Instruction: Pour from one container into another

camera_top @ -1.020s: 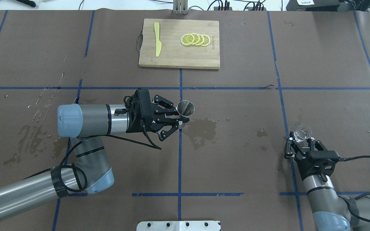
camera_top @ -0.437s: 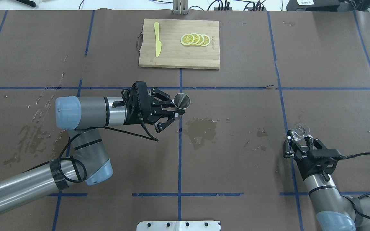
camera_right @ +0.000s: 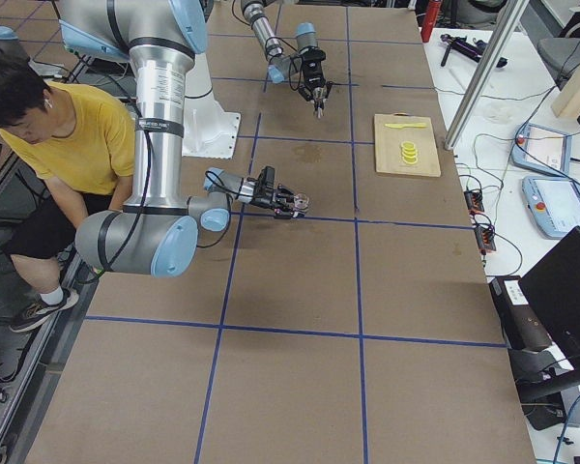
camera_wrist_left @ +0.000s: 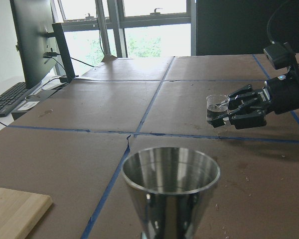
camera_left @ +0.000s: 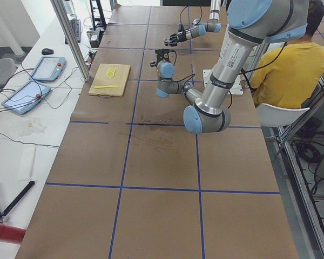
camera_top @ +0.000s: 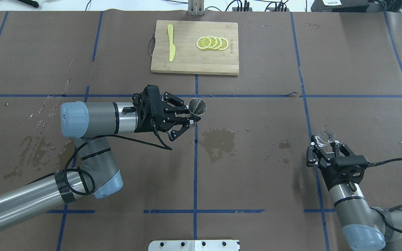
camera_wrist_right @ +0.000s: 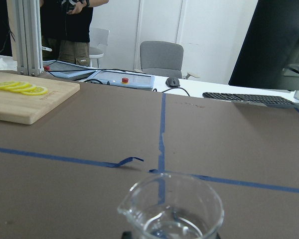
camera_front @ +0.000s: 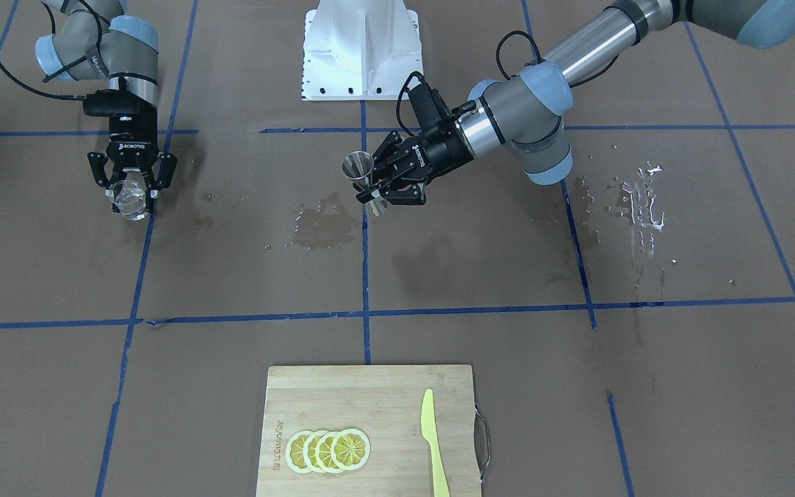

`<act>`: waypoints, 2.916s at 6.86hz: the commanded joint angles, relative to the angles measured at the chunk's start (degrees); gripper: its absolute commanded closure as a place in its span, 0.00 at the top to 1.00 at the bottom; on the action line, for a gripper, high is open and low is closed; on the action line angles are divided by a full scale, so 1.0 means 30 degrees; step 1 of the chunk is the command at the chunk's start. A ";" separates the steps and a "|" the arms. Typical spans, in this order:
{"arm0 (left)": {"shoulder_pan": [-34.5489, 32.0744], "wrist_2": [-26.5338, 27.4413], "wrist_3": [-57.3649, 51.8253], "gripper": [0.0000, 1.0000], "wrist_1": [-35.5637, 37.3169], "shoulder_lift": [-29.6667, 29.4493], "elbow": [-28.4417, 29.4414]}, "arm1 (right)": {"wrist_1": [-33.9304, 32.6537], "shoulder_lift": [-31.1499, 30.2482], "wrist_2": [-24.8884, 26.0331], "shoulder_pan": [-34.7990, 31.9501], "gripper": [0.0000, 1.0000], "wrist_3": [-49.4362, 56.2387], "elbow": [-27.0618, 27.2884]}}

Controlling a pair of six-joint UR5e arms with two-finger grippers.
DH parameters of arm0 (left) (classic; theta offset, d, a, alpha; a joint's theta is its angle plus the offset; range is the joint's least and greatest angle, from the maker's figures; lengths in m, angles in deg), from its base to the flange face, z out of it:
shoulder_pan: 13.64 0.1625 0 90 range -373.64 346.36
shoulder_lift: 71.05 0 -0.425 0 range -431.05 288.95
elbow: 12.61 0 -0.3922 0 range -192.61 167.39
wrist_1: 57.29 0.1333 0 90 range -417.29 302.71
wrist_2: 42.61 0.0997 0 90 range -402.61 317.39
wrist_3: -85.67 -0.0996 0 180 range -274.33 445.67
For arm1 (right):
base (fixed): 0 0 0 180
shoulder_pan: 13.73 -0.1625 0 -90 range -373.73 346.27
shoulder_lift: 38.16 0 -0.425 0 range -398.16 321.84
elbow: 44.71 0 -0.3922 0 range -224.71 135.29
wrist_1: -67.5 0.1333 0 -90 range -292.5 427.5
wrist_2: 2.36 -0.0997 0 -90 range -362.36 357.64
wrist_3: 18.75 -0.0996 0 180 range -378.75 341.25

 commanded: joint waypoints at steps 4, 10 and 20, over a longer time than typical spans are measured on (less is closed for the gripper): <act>0.0019 0.0009 0.0001 0.00 0.0007 -0.0008 0.0041 | -0.0023 0.2034 -0.1234 -0.1780 0.00 0.6919 0.2124; 0.0049 0.0067 -0.0028 0.00 0.0007 0.0022 0.0041 | -0.4712 0.9286 -0.1205 -0.1810 0.00 1.3643 0.3125; 0.0049 0.0126 -0.0028 0.00 0.0007 0.0022 0.0041 | -1.5624 1.3483 -0.1001 -0.1429 0.00 1.3731 0.3067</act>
